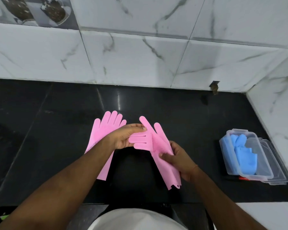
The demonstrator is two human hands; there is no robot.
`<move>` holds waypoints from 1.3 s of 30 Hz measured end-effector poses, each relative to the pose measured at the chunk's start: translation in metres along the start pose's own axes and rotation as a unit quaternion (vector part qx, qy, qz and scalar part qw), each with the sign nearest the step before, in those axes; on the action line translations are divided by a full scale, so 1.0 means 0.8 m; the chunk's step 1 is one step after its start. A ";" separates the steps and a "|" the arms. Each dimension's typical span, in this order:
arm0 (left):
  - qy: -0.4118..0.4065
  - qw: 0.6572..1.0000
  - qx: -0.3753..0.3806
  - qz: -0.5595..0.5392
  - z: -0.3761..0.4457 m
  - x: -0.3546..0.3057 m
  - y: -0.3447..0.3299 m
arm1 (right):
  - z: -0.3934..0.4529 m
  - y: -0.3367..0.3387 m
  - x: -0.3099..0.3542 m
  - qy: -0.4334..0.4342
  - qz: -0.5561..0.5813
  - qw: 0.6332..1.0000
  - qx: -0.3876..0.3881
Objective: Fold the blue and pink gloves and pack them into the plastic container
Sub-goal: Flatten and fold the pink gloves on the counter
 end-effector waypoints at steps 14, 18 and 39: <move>-0.146 0.947 -0.259 0.119 0.054 0.044 -0.054 | 0.004 0.032 -0.091 -0.109 -0.116 0.983 -0.094; -0.218 0.892 -0.297 0.262 0.048 0.036 -0.049 | -0.001 0.019 -0.089 -0.131 -0.163 0.976 -0.054; -0.242 0.614 0.007 0.752 0.035 0.155 -0.123 | 0.004 0.010 -0.069 -0.109 -0.404 0.905 -0.085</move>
Point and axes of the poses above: each hand's wrist, its own z-axis towards the middle knuckle, its own y-axis out of the back of the hand, x = y × z, the point moved 2 cm from there along z, towards the middle knuckle, and after that the axes turned 13 degrees about -y, right-handed, at the moved point
